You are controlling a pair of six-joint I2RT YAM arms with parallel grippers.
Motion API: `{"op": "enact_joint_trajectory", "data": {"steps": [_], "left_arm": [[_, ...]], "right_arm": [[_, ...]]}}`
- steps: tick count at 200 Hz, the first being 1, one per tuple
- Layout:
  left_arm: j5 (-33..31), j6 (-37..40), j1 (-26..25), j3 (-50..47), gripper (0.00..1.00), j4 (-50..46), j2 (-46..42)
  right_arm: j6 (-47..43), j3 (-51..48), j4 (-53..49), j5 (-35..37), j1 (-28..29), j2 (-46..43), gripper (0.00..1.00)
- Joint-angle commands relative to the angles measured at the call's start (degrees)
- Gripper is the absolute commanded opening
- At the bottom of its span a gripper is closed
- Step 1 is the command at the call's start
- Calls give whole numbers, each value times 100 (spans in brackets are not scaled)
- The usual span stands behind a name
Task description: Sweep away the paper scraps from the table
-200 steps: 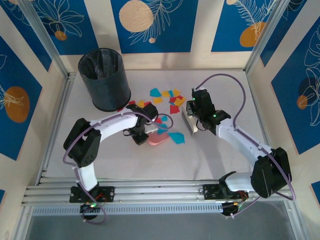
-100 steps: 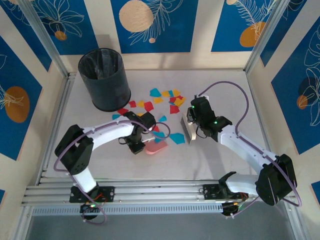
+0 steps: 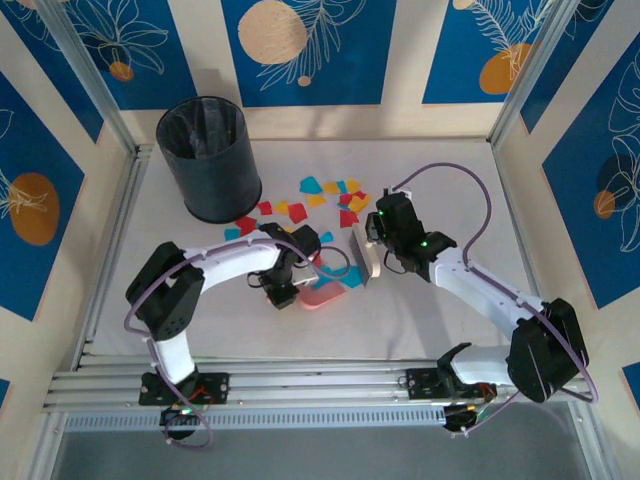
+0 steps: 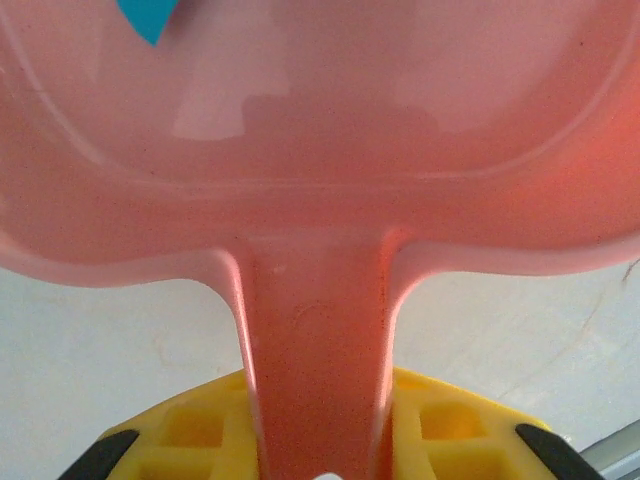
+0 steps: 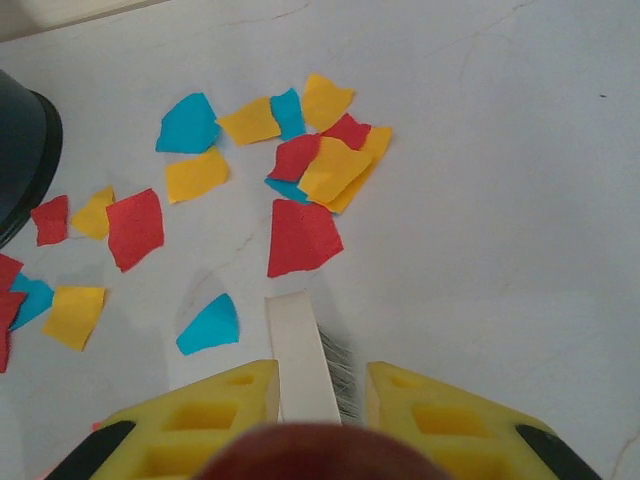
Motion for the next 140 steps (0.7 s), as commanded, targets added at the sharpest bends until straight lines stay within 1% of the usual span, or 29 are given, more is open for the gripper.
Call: {"op": "enact_joint_trajectory", "data": {"steps": [1, 81, 112, 140], "left_arm": [[290, 145, -83, 165, 0, -35, 185], [394, 193, -86, 491, 2, 124, 468], [334, 168, -83, 486, 1, 171, 471], [283, 164, -83, 421, 0, 177, 454]], "right_arm": [[-1, 18, -163, -430, 43, 202, 0], [-205, 184, 97, -1046, 81, 264, 0], [-318, 264, 108, -1007, 93, 85, 0], [-452, 355, 32, -781, 84, -134, 0]]}}
